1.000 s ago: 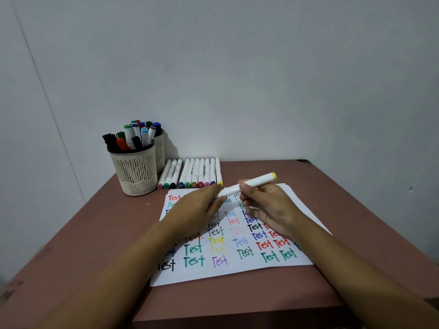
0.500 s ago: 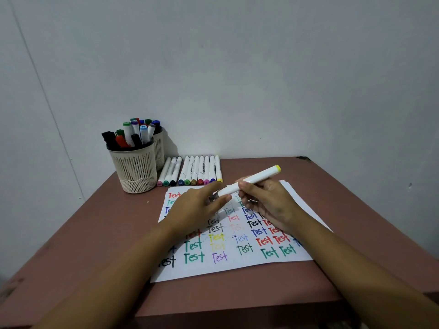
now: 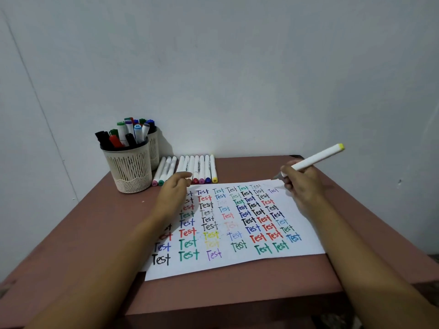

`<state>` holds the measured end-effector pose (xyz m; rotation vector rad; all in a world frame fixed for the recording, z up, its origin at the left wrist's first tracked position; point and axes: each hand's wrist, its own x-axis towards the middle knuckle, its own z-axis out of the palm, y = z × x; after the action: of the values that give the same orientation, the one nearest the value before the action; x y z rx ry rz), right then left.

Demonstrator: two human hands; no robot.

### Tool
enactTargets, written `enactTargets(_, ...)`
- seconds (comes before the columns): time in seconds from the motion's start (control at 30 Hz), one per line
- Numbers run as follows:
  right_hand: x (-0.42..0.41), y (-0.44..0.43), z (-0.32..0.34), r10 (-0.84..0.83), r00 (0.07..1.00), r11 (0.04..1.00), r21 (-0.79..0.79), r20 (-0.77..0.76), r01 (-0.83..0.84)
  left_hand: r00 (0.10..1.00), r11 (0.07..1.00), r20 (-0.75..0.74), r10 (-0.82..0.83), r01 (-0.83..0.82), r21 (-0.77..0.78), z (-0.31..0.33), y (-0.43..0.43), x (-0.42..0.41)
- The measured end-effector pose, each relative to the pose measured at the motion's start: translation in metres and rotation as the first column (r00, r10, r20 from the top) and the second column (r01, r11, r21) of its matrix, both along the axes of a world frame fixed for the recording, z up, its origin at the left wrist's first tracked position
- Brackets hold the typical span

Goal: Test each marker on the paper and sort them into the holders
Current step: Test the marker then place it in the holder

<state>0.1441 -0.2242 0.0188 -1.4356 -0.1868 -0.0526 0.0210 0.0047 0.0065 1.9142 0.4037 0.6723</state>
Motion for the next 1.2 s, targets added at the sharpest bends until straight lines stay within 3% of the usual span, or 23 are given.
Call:
enactTargets(0.2, 0.004, 0.003, -0.010, -0.011, 1.000, 0.997, -0.076, 0.023, 0.013, 1.000, 1.000, -0.030, -0.001, 0.001, -0.009, -0.003, 0.004, 0.003)
enactTargets(0.47, 0.001, 0.004, -0.018, -0.124, 0.990, 0.938, -0.318, 0.069, 0.140, 0.999, 0.999, -0.039, -0.023, 0.024, 0.047, -0.008, 0.007, 0.004)
enactTargets(1.2, 0.001, 0.004, -0.019, -0.185, 0.979, 0.890, -0.406, 0.090, 0.206, 0.995, 0.994, -0.095, -0.041, 0.051, 0.101, -0.008, 0.008, 0.003)
